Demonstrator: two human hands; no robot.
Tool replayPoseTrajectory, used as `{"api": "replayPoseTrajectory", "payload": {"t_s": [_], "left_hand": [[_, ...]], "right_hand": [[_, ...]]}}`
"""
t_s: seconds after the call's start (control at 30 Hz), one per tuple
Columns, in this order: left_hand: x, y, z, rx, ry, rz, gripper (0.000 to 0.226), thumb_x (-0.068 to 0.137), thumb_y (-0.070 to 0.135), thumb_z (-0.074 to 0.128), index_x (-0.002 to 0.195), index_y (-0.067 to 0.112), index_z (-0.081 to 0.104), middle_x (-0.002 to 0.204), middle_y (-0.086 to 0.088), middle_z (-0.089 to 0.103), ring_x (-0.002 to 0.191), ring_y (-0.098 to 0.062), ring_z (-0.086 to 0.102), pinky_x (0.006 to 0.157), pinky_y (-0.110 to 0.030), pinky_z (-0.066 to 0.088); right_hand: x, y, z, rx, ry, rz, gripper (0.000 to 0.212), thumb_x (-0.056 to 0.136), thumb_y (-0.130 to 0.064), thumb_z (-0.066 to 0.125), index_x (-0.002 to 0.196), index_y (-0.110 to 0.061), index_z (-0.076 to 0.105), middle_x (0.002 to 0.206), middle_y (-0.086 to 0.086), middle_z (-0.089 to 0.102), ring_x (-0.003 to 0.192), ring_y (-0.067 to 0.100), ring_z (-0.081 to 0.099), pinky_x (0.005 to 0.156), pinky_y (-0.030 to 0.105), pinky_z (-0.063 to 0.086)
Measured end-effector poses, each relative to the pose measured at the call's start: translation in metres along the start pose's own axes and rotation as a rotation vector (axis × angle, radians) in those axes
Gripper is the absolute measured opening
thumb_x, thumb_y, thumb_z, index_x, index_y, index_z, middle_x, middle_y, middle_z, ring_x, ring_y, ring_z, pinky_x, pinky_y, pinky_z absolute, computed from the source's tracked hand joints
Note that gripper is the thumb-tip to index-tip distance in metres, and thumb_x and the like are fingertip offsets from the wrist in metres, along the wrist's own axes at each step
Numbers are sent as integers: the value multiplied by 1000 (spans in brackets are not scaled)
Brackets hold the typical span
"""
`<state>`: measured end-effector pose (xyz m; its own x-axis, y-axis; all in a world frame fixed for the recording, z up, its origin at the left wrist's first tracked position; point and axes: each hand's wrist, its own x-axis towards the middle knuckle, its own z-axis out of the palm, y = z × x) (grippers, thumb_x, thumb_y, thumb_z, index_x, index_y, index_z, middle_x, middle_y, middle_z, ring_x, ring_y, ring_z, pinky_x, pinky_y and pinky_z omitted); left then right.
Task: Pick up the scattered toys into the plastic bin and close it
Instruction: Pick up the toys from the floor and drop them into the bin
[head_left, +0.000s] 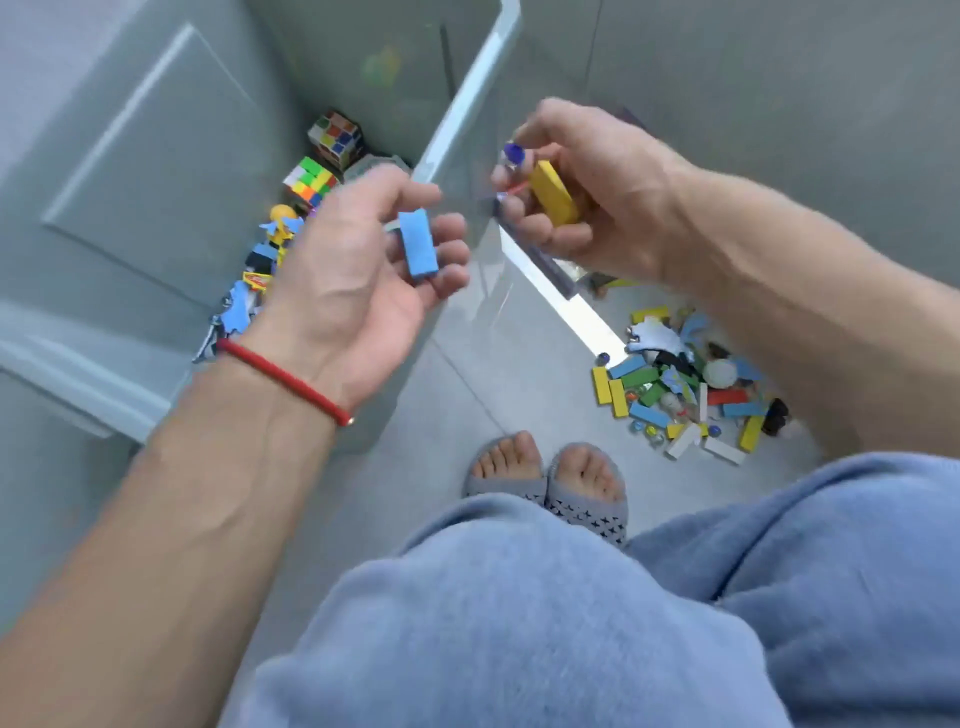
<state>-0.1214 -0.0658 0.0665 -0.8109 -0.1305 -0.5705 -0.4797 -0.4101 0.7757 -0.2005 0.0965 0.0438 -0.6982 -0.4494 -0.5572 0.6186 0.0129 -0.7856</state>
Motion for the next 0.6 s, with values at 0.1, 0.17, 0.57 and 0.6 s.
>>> {"api": "replayPoseTrajectory", "payload": {"t_s": [0.1,0.17,0.57,0.6], "left_hand": [[-20,40,-46,85,230,153,17,89,16,54,104,9,51,98,-16,51,94,-28,58,93,-38,57],[-33,54,-65,231,380,209,23,75,23,61,95,20,53,89,-7,45,89,-24,50,91,-40,55],[-28,-70,-8,580,32,342,34,68,26,56,101,24,63,89,4,63,80,-13,62,85,-47,60],[-19,-93,-2,649,-18,276,34,68,28,56,101,25,63,90,4,64,82,-14,63,87,-49,59]], "right_hand": [[10,-39,66,-47,-88,33,26,98,-18,42,111,1,55,78,8,59,56,17,55,49,20,47],[18,-57,100,-57,-103,48,40,99,-19,47,129,7,40,113,22,58,83,30,68,77,36,59],[-44,65,-17,-556,402,-13,29,93,-21,55,111,-2,68,99,9,71,83,23,68,73,40,64],[-49,88,-43,-628,485,22,27,91,-24,56,103,-5,70,98,9,74,84,23,71,75,43,64]]}}
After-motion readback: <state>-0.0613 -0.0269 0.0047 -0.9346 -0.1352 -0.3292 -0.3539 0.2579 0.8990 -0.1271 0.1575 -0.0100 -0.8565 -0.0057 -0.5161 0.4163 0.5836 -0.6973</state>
